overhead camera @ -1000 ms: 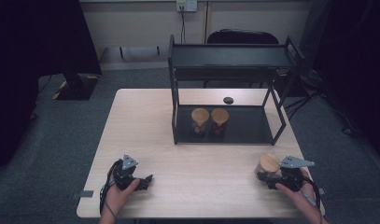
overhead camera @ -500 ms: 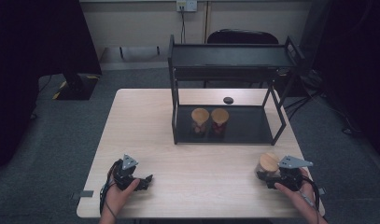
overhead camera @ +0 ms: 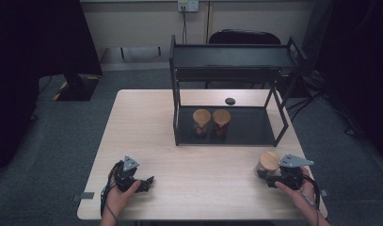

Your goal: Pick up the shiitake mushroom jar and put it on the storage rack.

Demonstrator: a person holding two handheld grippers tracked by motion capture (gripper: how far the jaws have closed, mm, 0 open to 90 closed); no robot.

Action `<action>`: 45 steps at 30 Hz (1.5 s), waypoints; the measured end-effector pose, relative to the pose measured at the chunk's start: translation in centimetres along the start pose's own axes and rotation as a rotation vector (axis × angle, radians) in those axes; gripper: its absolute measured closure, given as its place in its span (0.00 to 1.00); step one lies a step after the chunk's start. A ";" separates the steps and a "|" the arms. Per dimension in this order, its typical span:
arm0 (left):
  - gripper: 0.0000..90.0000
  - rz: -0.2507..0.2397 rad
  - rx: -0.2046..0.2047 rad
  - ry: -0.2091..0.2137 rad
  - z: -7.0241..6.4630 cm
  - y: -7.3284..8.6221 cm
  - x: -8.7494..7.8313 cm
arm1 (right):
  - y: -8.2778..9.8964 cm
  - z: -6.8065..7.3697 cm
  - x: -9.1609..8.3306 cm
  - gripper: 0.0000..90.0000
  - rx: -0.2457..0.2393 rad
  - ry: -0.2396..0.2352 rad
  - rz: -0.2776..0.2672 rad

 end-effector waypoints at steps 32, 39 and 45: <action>0.00 0.000 0.000 0.000 0.0 0.0 0.0 | -5.1 -0.2 3.0 0.28 -0.052 -0.001 0.004; 0.00 0.000 0.000 0.000 0.0 0.0 0.0 | -6.1 -0.3 3.9 0.28 -0.047 0.005 -0.006; 0.00 0.000 0.000 0.000 0.0 0.0 0.0 | -6.9 -0.4 4.5 0.28 -0.060 0.011 0.000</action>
Point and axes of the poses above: each handheld gripper's, and its own axes: x roughly forward along the jaws, y roughly out of its underside, z roughly to its left, the point moved 6 cm from there along x, roughly forward along the jaws
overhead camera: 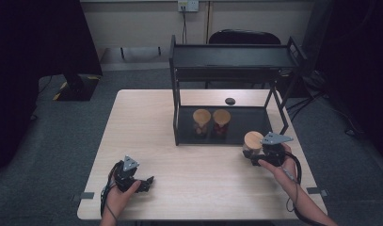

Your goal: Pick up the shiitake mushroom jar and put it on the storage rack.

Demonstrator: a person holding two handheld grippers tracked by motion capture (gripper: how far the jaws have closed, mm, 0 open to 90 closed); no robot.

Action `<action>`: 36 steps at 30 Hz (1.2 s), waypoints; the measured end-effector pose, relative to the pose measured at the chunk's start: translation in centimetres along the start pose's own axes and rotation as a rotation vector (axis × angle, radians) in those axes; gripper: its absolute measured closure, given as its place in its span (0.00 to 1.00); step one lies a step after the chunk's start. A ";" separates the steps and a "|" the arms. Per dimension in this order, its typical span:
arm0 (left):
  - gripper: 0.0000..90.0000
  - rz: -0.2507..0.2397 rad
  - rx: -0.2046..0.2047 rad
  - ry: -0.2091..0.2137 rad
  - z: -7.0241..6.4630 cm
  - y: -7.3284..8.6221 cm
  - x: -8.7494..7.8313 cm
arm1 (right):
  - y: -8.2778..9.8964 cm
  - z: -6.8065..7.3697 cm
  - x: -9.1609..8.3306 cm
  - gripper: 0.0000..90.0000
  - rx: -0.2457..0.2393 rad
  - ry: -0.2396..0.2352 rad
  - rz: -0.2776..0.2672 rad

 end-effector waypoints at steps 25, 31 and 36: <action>0.00 0.000 0.000 0.000 0.0 0.0 0.0 | -0.9 -2.5 2.6 0.28 0.016 0.061 0.022; 0.00 0.000 0.000 0.000 0.0 0.0 0.0 | -1.0 -3.0 3.4 0.28 0.025 0.074 0.021; 0.00 0.000 0.000 0.000 0.0 0.0 0.0 | -1.3 -3.5 4.1 0.28 0.036 0.086 0.022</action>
Point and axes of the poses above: each handheld gripper's, and its own axes: x roughly forward along the jaws, y roughly out of its underside, z roughly to its left, the point moved 6 cm from there along x, roughly forward along the jaws
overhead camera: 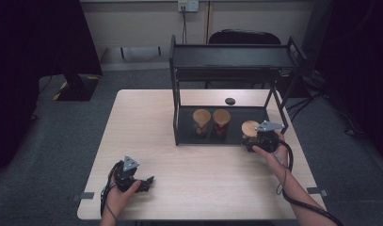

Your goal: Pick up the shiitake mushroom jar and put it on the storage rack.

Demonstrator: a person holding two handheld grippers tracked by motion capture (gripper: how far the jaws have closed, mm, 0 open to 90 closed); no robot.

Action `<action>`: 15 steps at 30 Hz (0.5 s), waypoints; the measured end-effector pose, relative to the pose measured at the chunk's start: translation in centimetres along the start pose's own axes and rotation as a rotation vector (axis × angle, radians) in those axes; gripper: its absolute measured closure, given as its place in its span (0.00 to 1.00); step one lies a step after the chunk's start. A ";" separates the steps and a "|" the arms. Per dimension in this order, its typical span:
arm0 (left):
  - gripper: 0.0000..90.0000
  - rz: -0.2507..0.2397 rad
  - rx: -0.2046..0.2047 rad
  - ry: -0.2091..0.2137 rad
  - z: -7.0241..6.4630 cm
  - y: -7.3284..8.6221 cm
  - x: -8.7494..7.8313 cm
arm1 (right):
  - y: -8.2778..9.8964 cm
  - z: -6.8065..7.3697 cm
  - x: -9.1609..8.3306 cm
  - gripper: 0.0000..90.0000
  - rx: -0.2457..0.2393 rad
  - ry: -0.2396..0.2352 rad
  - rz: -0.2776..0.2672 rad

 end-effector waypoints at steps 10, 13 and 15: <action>0.00 0.000 0.000 0.000 0.0 0.0 0.0 | -0.6 -1.0 1.3 0.28 0.007 0.037 -0.002; 0.00 0.000 0.000 0.000 0.0 0.0 0.0 | -0.5 -1.3 1.5 0.28 0.019 0.041 -0.003; 0.00 0.000 0.000 0.000 0.0 0.0 0.0 | -0.4 -1.4 1.8 0.28 0.022 0.046 0.001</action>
Point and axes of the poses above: each handheld gripper's, and its own axes: x roughly forward along the jaws, y roughly out of its underside, z roughly to its left, the point moved 6 cm from there along x, roughly forward along the jaws
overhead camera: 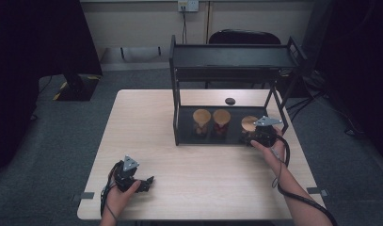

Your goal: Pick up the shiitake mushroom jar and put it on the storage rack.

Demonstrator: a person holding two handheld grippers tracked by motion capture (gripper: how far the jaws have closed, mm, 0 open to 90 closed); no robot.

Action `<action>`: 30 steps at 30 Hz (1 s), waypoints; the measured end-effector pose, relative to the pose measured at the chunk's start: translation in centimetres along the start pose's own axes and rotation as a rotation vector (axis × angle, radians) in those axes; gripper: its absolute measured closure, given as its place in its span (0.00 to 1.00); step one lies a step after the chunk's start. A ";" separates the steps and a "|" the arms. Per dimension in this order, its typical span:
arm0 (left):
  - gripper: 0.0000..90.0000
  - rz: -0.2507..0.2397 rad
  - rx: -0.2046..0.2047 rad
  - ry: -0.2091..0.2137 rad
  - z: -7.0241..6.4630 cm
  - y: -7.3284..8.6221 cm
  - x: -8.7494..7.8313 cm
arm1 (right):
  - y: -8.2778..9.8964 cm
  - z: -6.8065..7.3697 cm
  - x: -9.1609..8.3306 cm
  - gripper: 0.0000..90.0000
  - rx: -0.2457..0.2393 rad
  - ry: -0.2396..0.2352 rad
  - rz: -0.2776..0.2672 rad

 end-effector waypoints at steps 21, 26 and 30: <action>0.00 0.000 0.000 0.000 0.0 0.0 0.0 | -0.2 -0.2 2.0 0.28 0.033 0.005 0.003; 0.00 0.000 0.000 0.000 0.0 0.0 0.0 | -0.6 0.1 2.5 0.28 0.039 0.005 0.003; 0.00 0.000 0.000 0.000 0.0 0.0 0.0 | -0.9 0.3 2.9 0.28 0.032 0.004 0.003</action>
Point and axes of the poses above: each handheld gripper's, and its own axes: x roughly forward along the jaws, y roughly out of its underside, z roughly to its left, the point moved 6 cm from there along x, roughly forward along the jaws
